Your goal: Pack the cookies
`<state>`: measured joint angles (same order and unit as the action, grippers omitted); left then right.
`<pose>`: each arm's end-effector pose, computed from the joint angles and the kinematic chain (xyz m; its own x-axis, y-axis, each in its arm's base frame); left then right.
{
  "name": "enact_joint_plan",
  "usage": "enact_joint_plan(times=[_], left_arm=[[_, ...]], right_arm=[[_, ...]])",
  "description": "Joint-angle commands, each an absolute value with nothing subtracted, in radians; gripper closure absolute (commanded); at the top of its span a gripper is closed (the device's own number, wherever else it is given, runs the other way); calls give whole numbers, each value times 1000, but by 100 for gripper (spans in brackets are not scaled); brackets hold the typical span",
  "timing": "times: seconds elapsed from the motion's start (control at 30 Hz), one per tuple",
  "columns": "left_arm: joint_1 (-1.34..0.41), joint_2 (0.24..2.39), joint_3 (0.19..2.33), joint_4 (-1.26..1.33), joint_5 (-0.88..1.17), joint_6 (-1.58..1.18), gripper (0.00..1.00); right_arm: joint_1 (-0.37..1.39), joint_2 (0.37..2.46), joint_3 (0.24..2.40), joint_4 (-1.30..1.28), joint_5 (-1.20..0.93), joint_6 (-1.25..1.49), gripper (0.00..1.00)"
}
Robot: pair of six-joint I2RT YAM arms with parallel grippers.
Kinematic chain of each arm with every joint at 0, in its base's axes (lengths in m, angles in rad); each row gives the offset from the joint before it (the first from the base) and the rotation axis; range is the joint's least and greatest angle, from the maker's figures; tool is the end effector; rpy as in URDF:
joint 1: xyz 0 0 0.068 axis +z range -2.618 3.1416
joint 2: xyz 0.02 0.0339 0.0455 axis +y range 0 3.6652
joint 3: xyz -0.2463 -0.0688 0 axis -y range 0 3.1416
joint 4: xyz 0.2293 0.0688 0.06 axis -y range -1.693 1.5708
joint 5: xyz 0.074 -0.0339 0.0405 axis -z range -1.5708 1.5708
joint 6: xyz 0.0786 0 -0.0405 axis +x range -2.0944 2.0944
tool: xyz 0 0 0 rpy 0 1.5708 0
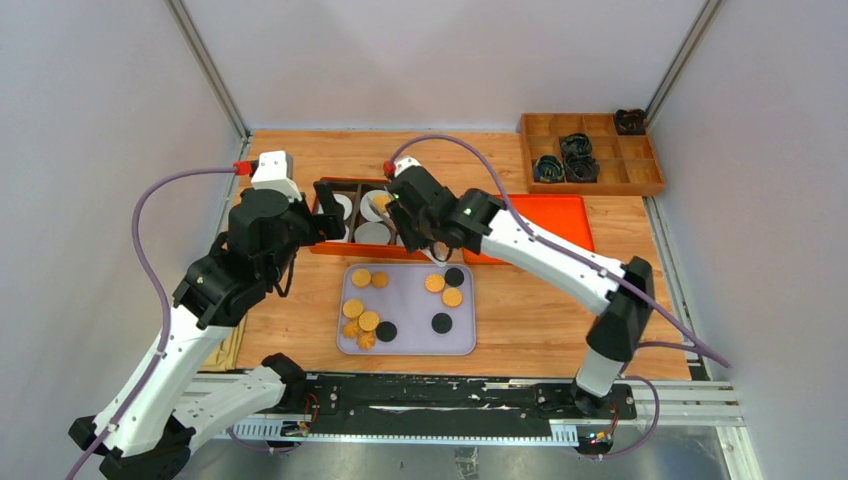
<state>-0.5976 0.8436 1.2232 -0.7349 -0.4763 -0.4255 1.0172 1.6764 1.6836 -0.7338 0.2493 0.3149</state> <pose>0.1706 -0.0725 0.3881 -0.3217 -0.2248 -0.9198 0.0131 0.9703 -0.2417 0.2200 0.3191 0.3203 -0.5574 -0.3309 -0.7614 -0.5834 0.8086 0.0756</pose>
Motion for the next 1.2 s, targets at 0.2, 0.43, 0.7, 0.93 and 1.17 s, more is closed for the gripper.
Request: enact_joint_plan(times=[0.2,0.43,0.7,0.93,1.17], left_arm=[[-591,835,1240,-729,-551,-378,0],[-591,830,1226,-729,-546,-385,0],[-592,831,1217,-730,-536,-387,0],[-591,824,1211,-729,-521,-385,0],[-591,815,1203,-722,-502,-378,0]], right_arm=[[913,1977,1954,-706,155,210,100],[856,2039,2011,-702,116,203,100],[847,2077,2034,-701,111,198,70],[845,2078,2040,-699,102,210,55],[839,2083,2049,-691,110,204,50]])
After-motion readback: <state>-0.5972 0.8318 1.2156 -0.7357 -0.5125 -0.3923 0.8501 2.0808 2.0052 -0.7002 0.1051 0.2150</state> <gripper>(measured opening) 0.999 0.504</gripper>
